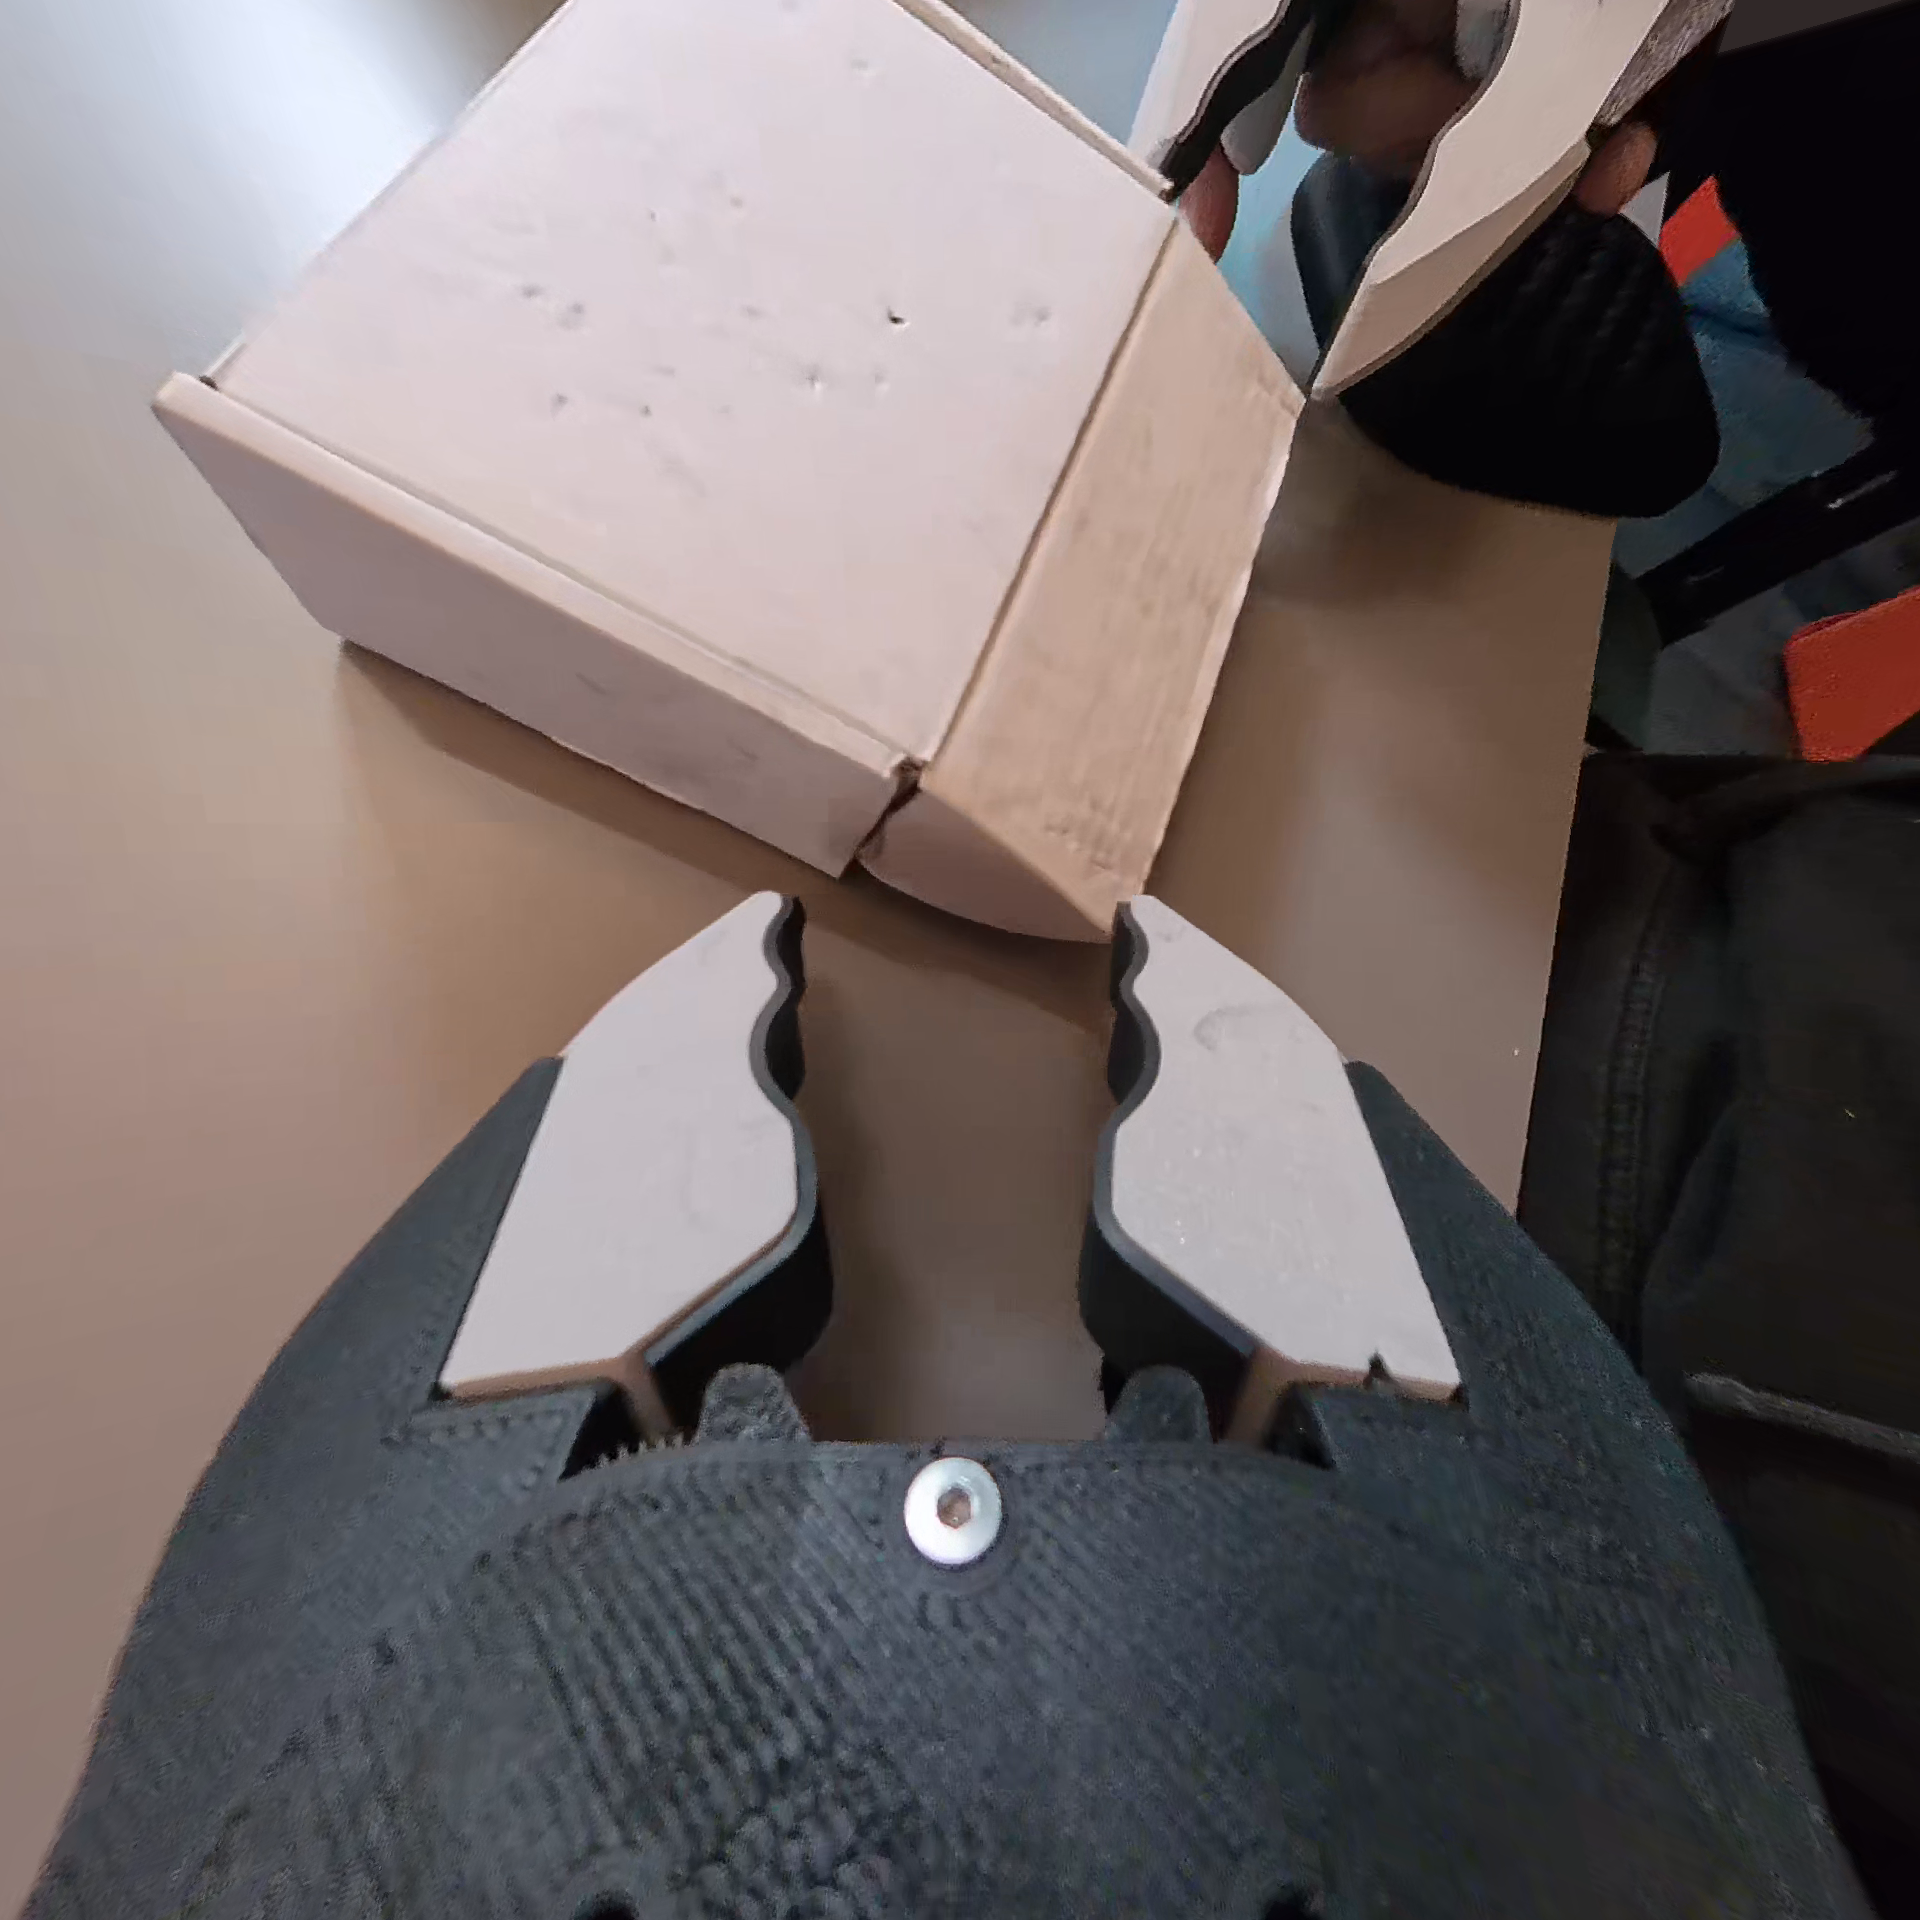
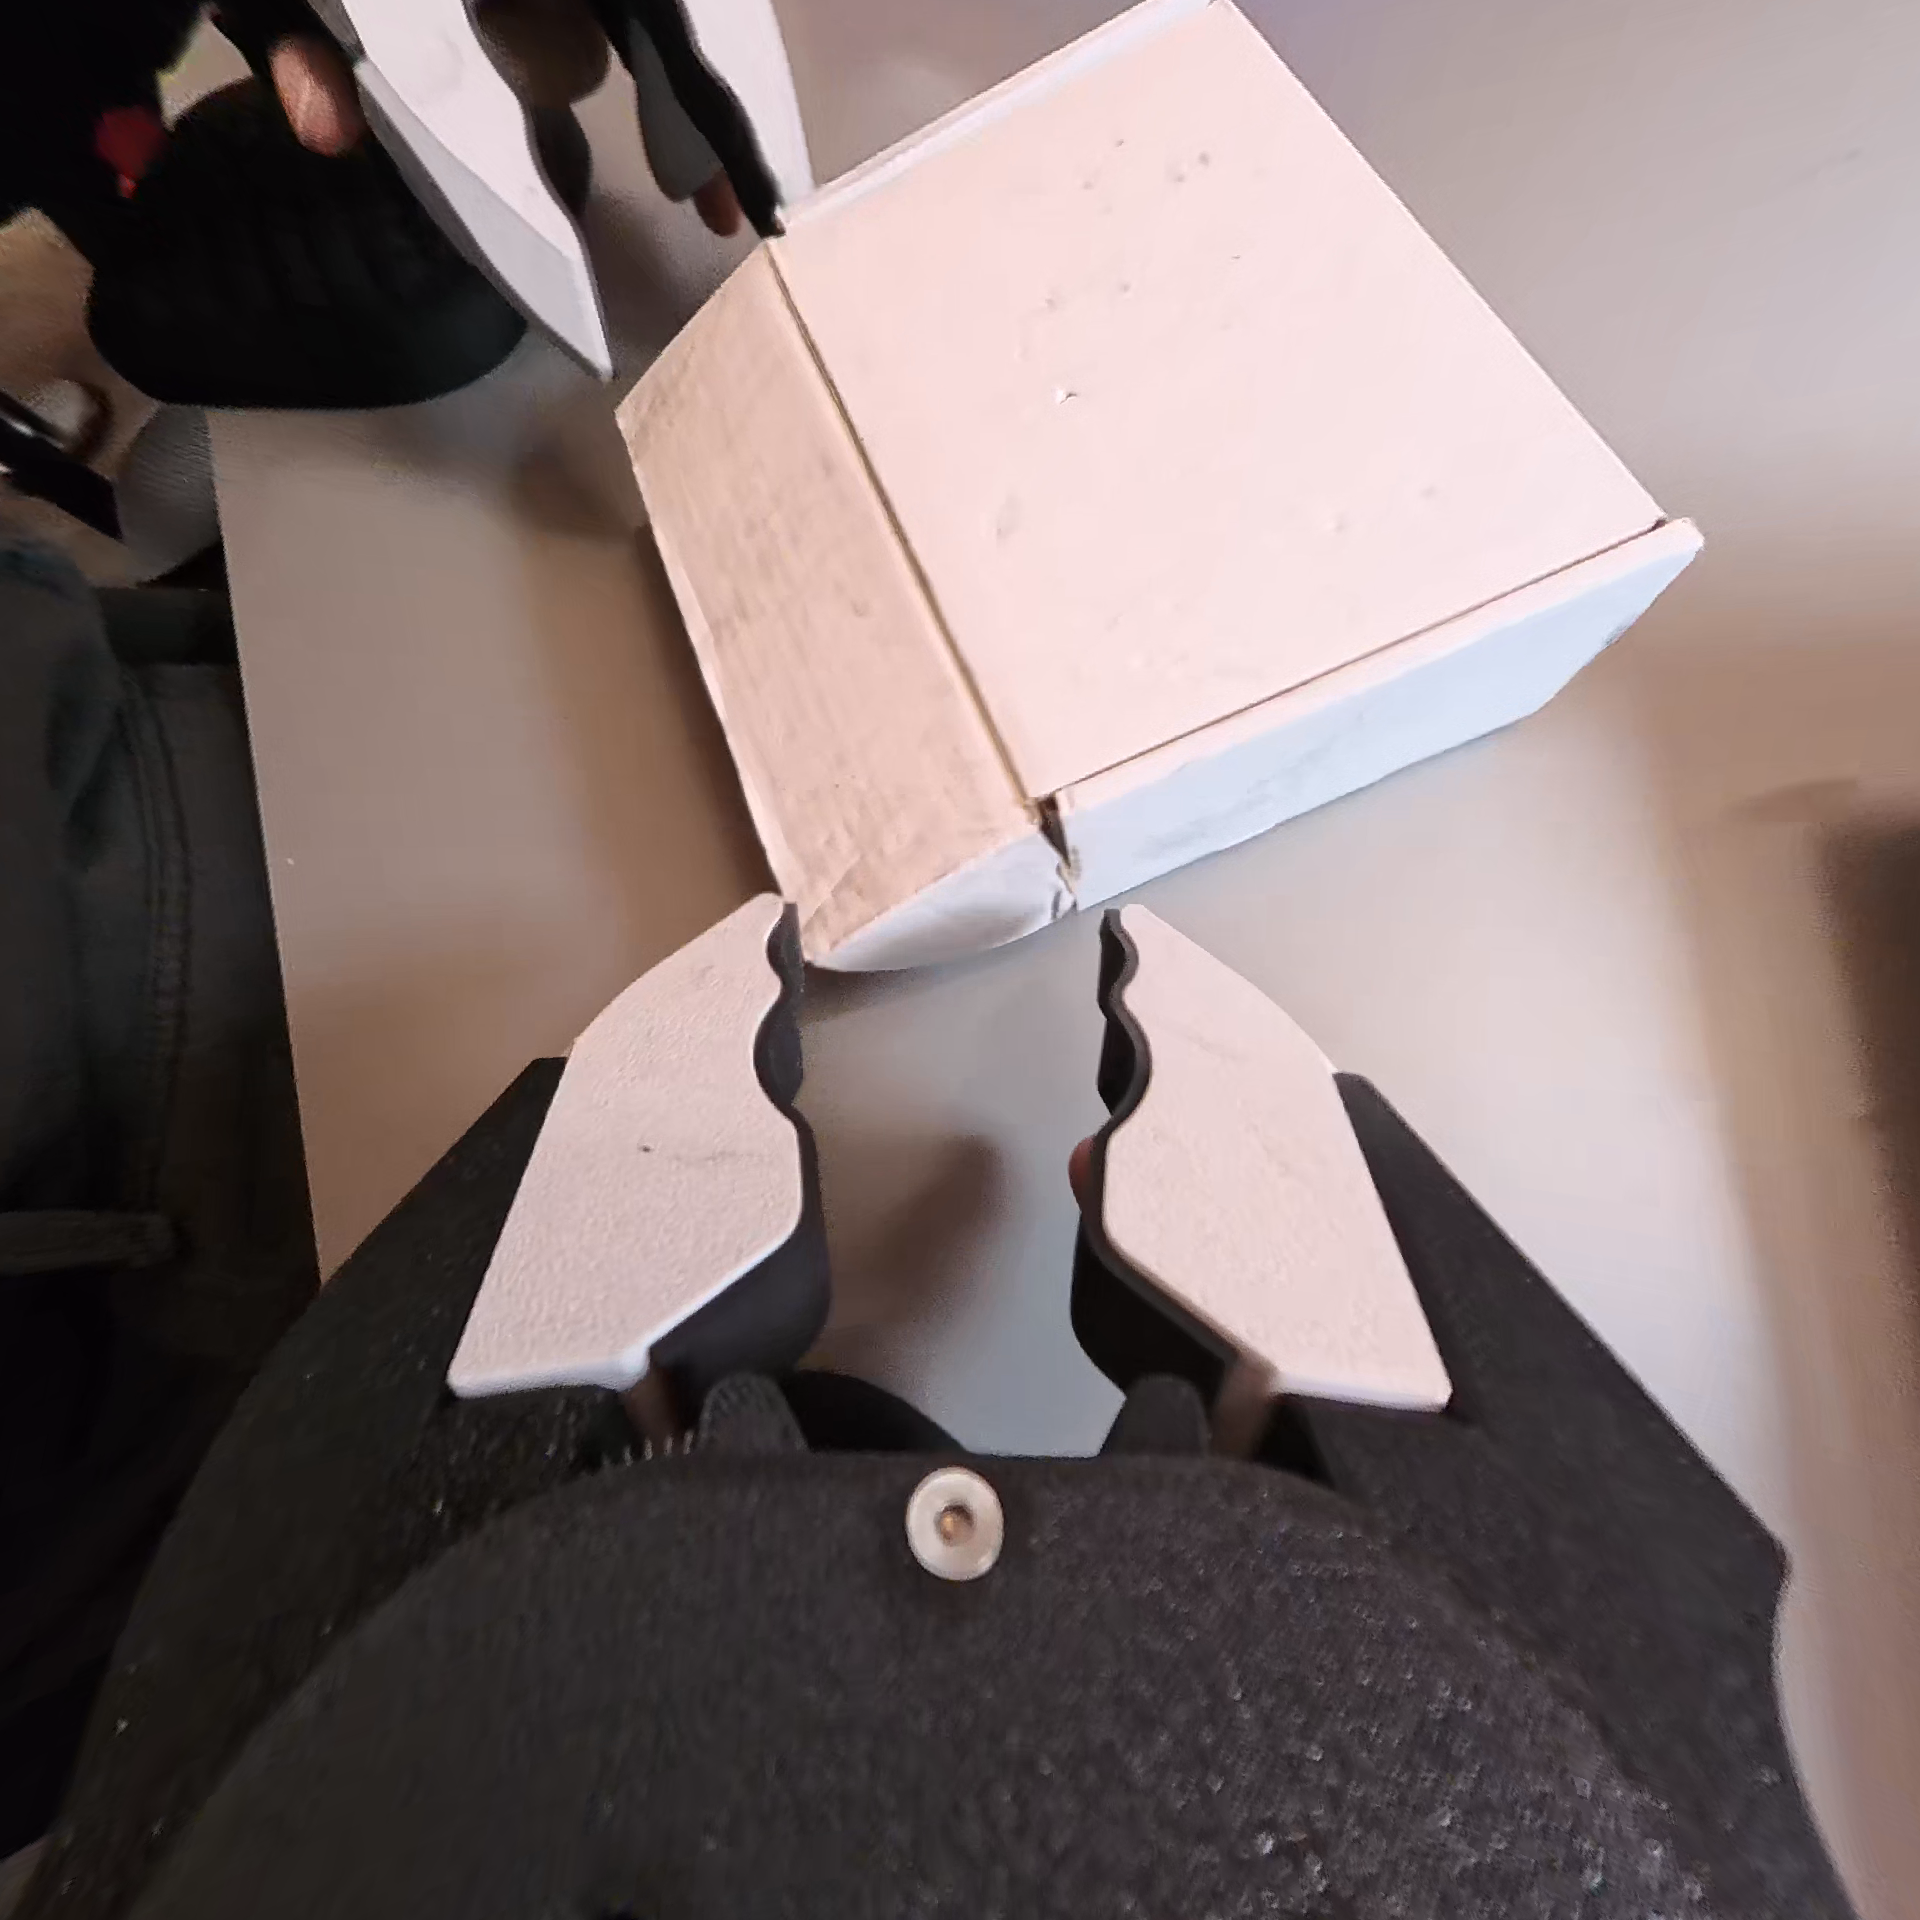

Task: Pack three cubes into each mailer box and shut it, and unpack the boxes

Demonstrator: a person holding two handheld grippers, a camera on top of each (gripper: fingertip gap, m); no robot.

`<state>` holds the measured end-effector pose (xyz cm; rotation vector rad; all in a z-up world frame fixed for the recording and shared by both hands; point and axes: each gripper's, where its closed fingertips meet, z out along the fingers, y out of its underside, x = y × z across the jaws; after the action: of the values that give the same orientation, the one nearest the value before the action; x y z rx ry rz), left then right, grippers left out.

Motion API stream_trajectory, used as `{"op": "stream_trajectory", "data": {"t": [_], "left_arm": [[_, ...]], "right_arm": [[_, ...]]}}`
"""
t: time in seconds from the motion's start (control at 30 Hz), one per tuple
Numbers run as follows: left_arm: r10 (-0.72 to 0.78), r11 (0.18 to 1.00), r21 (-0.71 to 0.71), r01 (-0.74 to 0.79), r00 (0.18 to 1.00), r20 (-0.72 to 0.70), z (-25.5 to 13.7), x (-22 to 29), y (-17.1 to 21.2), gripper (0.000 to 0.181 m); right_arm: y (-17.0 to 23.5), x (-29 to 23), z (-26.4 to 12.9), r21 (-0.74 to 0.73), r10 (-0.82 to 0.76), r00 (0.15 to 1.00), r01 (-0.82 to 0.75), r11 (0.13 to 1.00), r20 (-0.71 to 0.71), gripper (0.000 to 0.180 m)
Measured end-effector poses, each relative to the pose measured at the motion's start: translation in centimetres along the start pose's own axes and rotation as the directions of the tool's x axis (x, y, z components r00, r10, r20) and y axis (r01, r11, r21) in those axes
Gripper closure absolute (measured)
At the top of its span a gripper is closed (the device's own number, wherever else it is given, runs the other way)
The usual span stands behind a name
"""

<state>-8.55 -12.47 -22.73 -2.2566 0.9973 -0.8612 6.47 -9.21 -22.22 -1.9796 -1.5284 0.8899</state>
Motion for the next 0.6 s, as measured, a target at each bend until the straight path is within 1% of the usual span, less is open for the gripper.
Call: {"op": "stream_trajectory", "data": {"t": [0.1,0.17,0.23,0.3,0.33,0.43,0.47,0.6], "left_arm": [[0.016,1.0,-0.015,-0.016,1.0,-0.016,0.7,-0.5,0.0,0.116],[0.021,0.999,-0.025,-0.022,0.999,-0.031,1.0,-0.5,0.0,0.115],[0.044,0.999,-0.021,-0.044,0.998,-0.038,1.4,-0.5,0.0,0.119],[0.08,0.997,-0.014,-0.081,0.996,-0.048,1.6,-0.3,0.0,0.122],[0.096,0.995,-0.009,-0.097,0.994,-0.052,1.7,-0.2,0.0,0.124],[0.141,0.99,0.005,-0.141,0.99,-0.022,1.7,-0.5,0.0,0.127],[0.149,0.989,0.007,-0.149,0.989,-0.012,1.7,-0.6,0.0,0.13],[0.125,0.992,0.037,-0.125,0.992,0.001,1.2,-0.4,-0.6,0.131]], "right_arm": [[0.0,0.8,0.2,-0.014,0.005,0.999,-0.004,1.0,0.035,0.122],[0.2,1.1,0.6,-0.039,0.009,0.999,-0.007,0.999,0.046,0.124],[0.2,1.0,0.9,-0.043,-0.003,0.999,0.006,0.999,0.054,0.128],[0.3,1.2,1.3,-0.051,-0.055,0.998,0.057,0.997,0.038,0.128],[0.2,1.0,1.4,-0.045,-0.079,0.996,0.081,0.996,0.045,0.131],[0.2,1.1,1.6,-0.039,-0.14,0.99,0.141,0.989,0.015,0.132],[0.2,1.2,1.6,-0.047,-0.144,0.99,0.143,0.989,0.001,0.132],[-0.3,1.6,0.8,-0.044,-0.089,0.994,0.086,0.995,-0.064,0.134]]}}
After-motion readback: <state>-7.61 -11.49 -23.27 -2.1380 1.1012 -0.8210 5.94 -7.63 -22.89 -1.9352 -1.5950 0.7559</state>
